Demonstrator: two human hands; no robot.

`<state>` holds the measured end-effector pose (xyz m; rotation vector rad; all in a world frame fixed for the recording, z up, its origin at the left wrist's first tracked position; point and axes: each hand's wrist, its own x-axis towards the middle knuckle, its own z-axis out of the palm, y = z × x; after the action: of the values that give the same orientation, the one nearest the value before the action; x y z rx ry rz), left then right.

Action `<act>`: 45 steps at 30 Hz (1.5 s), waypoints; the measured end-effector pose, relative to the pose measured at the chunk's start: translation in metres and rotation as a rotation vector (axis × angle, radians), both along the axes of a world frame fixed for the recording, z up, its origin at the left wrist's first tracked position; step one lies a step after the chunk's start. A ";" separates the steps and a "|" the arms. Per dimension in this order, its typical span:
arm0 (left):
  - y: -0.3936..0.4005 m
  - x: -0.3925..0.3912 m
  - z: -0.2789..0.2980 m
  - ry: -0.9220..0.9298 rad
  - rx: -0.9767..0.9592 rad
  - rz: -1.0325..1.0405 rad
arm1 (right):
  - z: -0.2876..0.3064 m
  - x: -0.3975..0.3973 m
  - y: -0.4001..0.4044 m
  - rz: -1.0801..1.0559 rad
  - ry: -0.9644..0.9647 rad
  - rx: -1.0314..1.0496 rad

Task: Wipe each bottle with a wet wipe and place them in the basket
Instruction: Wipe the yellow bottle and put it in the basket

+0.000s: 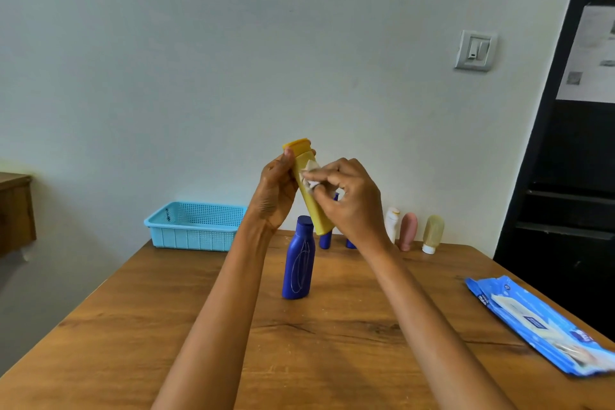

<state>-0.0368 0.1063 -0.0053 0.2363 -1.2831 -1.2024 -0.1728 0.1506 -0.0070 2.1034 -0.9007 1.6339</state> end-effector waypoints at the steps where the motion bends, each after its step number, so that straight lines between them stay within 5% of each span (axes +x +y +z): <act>1: 0.000 0.000 -0.001 -0.015 0.001 0.013 | 0.002 -0.001 -0.001 -0.011 -0.028 0.014; 12: -0.001 0.004 0.002 -0.010 -0.007 0.005 | -0.001 0.003 0.008 0.033 0.054 -0.032; 18: 0.008 -0.008 -0.001 -0.028 -0.005 0.029 | 0.019 -0.005 0.002 -0.068 -0.159 0.031; 24: 0.011 -0.001 0.006 0.049 -0.010 0.029 | 0.016 -0.003 0.013 0.065 -0.011 0.102; 32: 0.014 0.000 0.004 -0.003 -0.008 0.079 | 0.026 0.002 0.002 0.060 -0.188 0.187; 39: 0.010 0.020 0.005 0.049 -0.005 0.072 | 0.014 0.019 0.010 0.110 0.049 0.156; 45: 0.013 0.022 0.001 0.055 0.008 0.090 | 0.023 0.022 0.004 0.079 -0.072 0.129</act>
<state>-0.0148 0.1197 -0.0044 0.2624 -1.2083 -1.1306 -0.1505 0.1549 0.0160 2.2040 -0.9809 1.7439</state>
